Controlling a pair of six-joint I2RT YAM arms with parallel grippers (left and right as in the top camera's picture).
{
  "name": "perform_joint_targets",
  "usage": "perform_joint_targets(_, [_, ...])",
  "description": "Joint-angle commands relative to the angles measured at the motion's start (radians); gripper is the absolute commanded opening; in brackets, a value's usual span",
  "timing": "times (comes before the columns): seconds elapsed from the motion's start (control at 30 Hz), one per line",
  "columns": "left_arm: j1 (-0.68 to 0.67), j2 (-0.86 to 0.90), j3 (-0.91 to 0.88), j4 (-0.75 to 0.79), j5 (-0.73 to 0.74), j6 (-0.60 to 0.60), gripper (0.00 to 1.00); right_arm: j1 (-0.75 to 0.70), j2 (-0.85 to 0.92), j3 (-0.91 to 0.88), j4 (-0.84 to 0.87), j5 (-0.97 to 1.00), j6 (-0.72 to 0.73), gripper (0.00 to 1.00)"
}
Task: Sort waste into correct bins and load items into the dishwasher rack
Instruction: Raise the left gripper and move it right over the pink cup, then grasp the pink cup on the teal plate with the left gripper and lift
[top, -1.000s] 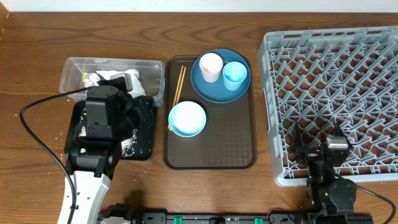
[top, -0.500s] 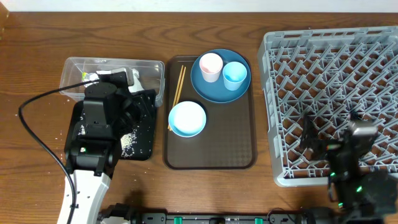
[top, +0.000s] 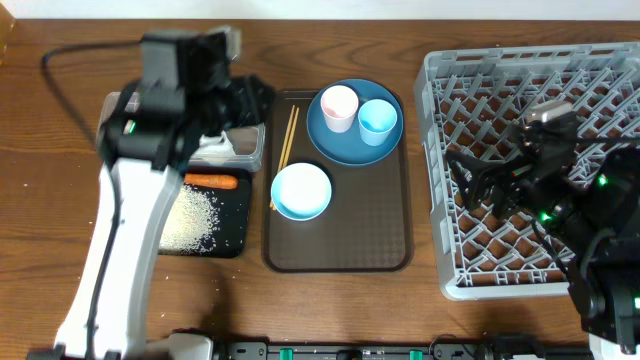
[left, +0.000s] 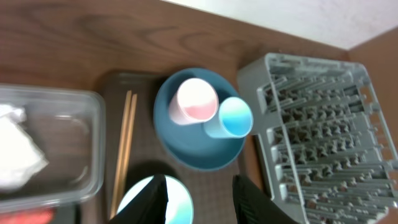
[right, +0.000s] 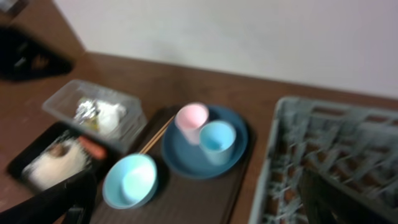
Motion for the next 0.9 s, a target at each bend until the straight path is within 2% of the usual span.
perform_joint_targets(0.0, [-0.054,0.14,0.116,-0.016,-0.006,0.039,0.36,-0.008,0.032,0.017,-0.051,-0.011,0.005,0.99])
perform_joint_targets(0.07, [-0.08,0.198,0.137,0.005,-0.035,0.039,0.4,-0.008,0.048,0.017,-0.092,0.036,0.005,0.99])
perform_joint_targets(0.17, [-0.112,0.273,0.137,0.054,-0.042,0.039,0.53,-0.008,0.072,0.017,-0.146,0.079,0.0,0.99])
perform_joint_targets(0.37, [-0.13,0.365,0.136,0.106,-0.043,0.039,0.62,-0.008,0.109,0.016,-0.204,0.093,-0.018,0.99])
perform_joint_targets(0.6, [-0.157,0.46,0.132,0.183,-0.06,0.011,0.62,-0.008,0.161,0.016,-0.204,0.093,-0.017,0.99])
perform_joint_targets(0.87, [-0.199,0.56,0.132,0.261,-0.182,0.004,0.6,-0.008,0.212,0.016,-0.212,0.092,-0.017,0.99])
